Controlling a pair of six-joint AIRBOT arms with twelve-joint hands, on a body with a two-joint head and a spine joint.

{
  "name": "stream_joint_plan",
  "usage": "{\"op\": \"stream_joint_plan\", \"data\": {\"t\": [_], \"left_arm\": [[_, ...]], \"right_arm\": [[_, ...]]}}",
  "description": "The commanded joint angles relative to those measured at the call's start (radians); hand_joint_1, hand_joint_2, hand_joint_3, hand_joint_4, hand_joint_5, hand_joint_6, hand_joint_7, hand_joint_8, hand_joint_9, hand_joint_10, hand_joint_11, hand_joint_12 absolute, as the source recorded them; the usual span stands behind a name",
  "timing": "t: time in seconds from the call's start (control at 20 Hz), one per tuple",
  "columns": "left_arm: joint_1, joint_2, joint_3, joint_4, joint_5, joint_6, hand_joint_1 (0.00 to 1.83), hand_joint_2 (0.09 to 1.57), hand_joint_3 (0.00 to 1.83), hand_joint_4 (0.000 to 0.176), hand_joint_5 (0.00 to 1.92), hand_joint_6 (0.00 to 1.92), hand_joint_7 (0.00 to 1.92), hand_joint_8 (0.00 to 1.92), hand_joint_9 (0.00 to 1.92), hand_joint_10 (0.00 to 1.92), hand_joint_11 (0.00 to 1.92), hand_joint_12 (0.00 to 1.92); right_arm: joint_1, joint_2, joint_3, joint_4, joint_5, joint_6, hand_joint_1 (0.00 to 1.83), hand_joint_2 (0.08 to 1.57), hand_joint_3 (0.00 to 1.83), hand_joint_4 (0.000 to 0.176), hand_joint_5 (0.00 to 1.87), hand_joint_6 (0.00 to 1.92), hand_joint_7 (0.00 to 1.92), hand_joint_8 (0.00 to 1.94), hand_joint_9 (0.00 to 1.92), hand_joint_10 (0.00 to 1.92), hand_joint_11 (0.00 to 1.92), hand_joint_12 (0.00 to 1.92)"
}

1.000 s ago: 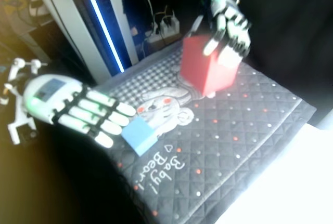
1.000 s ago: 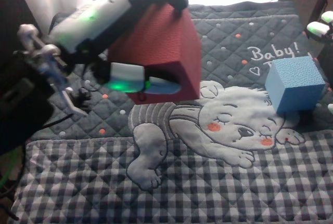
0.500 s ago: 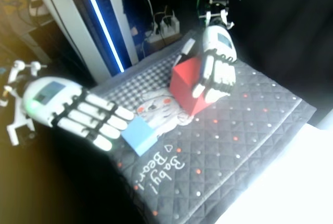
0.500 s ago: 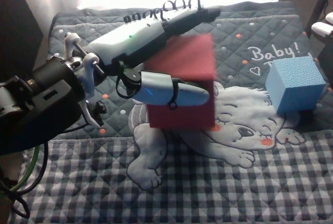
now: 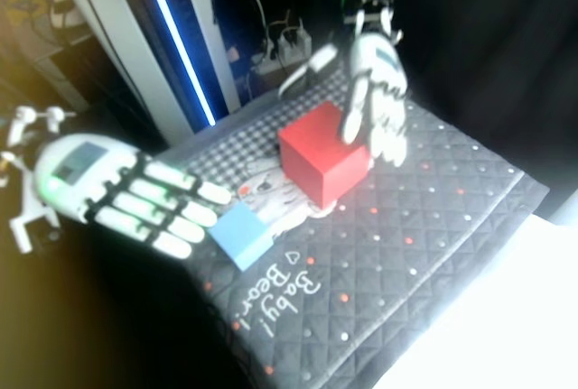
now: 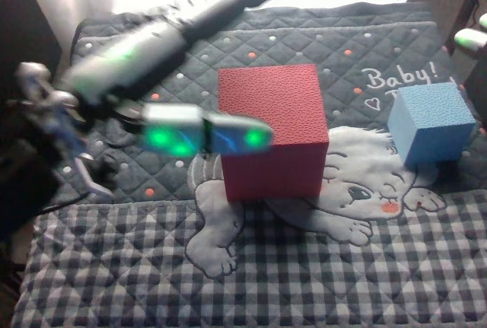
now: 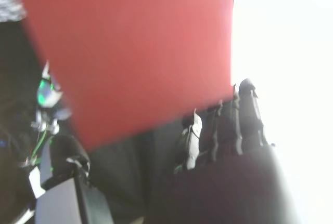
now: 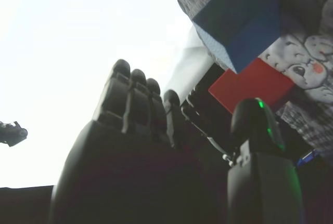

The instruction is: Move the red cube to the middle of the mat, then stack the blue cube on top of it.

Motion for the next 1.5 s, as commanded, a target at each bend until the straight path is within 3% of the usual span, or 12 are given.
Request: {"op": "stream_joint_plan", "data": {"t": [0.0, 0.05, 0.1, 0.25, 0.4, 0.6, 0.7, 0.8, 0.95, 1.1, 1.25, 1.45], "left_arm": [[0.019, 0.035, -0.025, -0.032, -0.212, 0.031, 0.49, 0.83, 0.01, 0.176, 0.0, 0.0, 0.0, 0.0, 0.0, 0.0, 0.0, 0.0], [0.038, 0.056, -0.042, -0.05, -0.24, 0.052, 0.51, 0.82, 0.0, 0.176, 0.0, 0.0, 0.0, 0.0, 0.0, 0.0, 0.0, 0.0], [0.078, 0.091, -0.071, -0.084, -0.294, 0.077, 0.55, 0.92, 0.02, 0.11, 0.0, 0.0, 0.0, 0.0, 0.0, 0.0, 0.0, 0.0], [0.16, 0.143, -0.113, -0.138, -0.395, 0.086, 0.61, 0.9, 0.0, 0.085, 0.0, 0.0, 0.0, 0.0, 0.0, 0.0, 0.01, 0.01], [0.245, 0.164, -0.143, -0.202, -0.498, 0.093, 0.67, 0.94, 0.01, 0.032, 0.0, 0.0, 0.0, 0.0, 0.0, 0.0, 0.06, 0.04], [0.317, 0.181, -0.163, -0.263, -0.586, 0.092, 0.62, 0.92, 0.0, 0.032, 0.0, 0.0, 0.0, 0.0, 0.0, 0.0, 0.0, 0.03], [0.323, 0.185, -0.164, -0.27, -0.599, 0.092, 0.61, 0.92, 0.0, 0.031, 0.0, 0.0, 0.0, 0.0, 0.0, 0.0, 0.0, 0.0], [0.33, 0.185, -0.166, -0.277, -0.61, 0.092, 0.62, 0.92, 0.0, 0.024, 0.0, 0.0, 0.0, 0.0, 0.0, 0.0, 0.01, 0.0], [0.34, 0.186, -0.168, -0.285, -0.621, 0.092, 0.63, 0.95, 0.01, 0.021, 0.01, 0.0, 0.0, 0.0, 0.0, 0.0, 0.0, 0.0], [0.349, 0.187, -0.168, -0.301, -0.632, 0.092, 0.62, 0.97, 0.01, 0.044, 0.01, 0.0, 0.0, 0.0, 0.0, 0.0, 0.0, 0.0], [0.353, 0.187, -0.165, -0.317, -0.632, 0.092, 0.67, 0.99, 0.02, 0.061, 0.01, 0.0, 0.0, 0.0, 0.0, 0.0, 0.0, 0.0], [0.371, 0.186, -0.165, -0.338, -0.653, 0.092, 0.68, 1.02, 0.02, 0.025, 0.01, 0.0, 0.0, 0.0, 0.0, 0.0, 0.02, 0.01]], "right_arm": [[0.014, 0.003, 0.017, -0.003, 0.123, 0.039, 0.79, 1.17, 0.0, 0.05, 0.0, 0.0, 0.0, 0.0, 0.0, 0.0, 0.0, 0.0], [0.017, -0.001, 0.025, -0.006, 0.118, 0.056, 0.82, 1.19, 0.0, 0.034, 0.0, 0.0, 0.0, 0.0, 0.02, 0.01, 0.01, 0.0], [0.028, -0.007, 0.035, -0.008, 0.098, 0.071, 0.85, 1.18, 0.0, 0.007, 0.0, 0.0, 0.0, 0.0, 0.08, 0.02, 0.01, 0.22], [0.115, -0.04, 0.071, -0.031, -0.024, 0.071, 0.95, 1.14, 0.0, 0.025, 0.0, 0.0, 0.0, 0.0, 0.07, 0.01, 0.0, 0.39], [0.214, -0.106, 0.125, -0.069, -0.158, 0.075, 1.01, 1.15, 0.0, 0.0, 0.0, 0.0, 0.0, 0.0, 0.05, 0.02, 0.04, 0.03], [0.256, -0.167, 0.172, -0.081, -0.273, 0.075, 1.07, 1.16, 0.0, 0.0, 0.01, 0.0, 0.1, 0.02, 0.23, 0.09, 0.0, 1.17], [0.256, -0.178, 0.183, -0.081, -0.303, 0.075, 1.12, 1.17, 0.0, 0.0, 0.14, 0.02, 0.23, 0.02, 0.17, 0.53, 0.0, 1.57], [0.26, -0.19, 0.192, -0.081, -0.32, 0.075, 1.07, 1.28, 0.01, 0.0, 0.53, 1.33, 0.4, 1.09, 0.35, 1.44, 0.26, 1.88], [0.315, -0.185, 0.188, -0.125, -0.331, 0.075, 1.32, 0.91, 0.77, 0.0, 0.7, 1.66, 0.7, 1.68, 0.73, 1.68, 0.71, 1.81], [0.403, -0.155, 0.169, -0.186, -0.346, 0.075, 1.32, 0.85, 0.99, 0.0, 0.66, 1.9, 0.7, 1.85, 0.72, 1.75, 0.67, 1.89], [0.455, -0.132, 0.182, -0.279, -0.36, 0.196, 1.33, 0.97, 0.59, 0.0, 0.82, 1.92, 0.75, 1.58, 0.81, 1.76, 0.7, 1.85], [0.62, -0.112, 0.168, -0.45, -0.415, 0.243, 1.13, 1.11, 0.39, 0.0, 0.64, 1.56, 0.73, 1.57, 0.8, 1.84, 0.87, 1.86]]}}
